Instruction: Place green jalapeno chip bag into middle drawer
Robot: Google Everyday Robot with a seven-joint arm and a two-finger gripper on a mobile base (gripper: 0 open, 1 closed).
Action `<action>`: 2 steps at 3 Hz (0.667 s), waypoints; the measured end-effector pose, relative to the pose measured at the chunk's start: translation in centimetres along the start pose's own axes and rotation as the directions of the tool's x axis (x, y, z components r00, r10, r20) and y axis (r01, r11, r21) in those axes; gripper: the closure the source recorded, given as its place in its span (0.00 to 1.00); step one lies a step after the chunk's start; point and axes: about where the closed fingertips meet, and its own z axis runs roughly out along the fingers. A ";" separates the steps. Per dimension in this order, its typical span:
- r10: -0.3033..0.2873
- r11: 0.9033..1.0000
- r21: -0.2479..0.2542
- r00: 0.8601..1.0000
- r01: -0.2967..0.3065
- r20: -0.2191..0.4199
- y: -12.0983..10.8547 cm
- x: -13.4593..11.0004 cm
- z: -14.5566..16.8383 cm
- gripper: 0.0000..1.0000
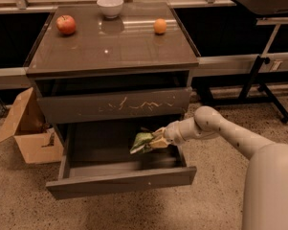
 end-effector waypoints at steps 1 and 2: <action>0.020 1.000 0.005 1.000 -0.020 0.001 -0.4 0.7 0.3 0.33; 0.020 1.000 0.005 1.000 -0.020 0.002 -0.4 0.7 0.3 0.10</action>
Offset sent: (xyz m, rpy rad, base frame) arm 0.0028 -0.0108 0.0104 0.0536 -0.0397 -0.0436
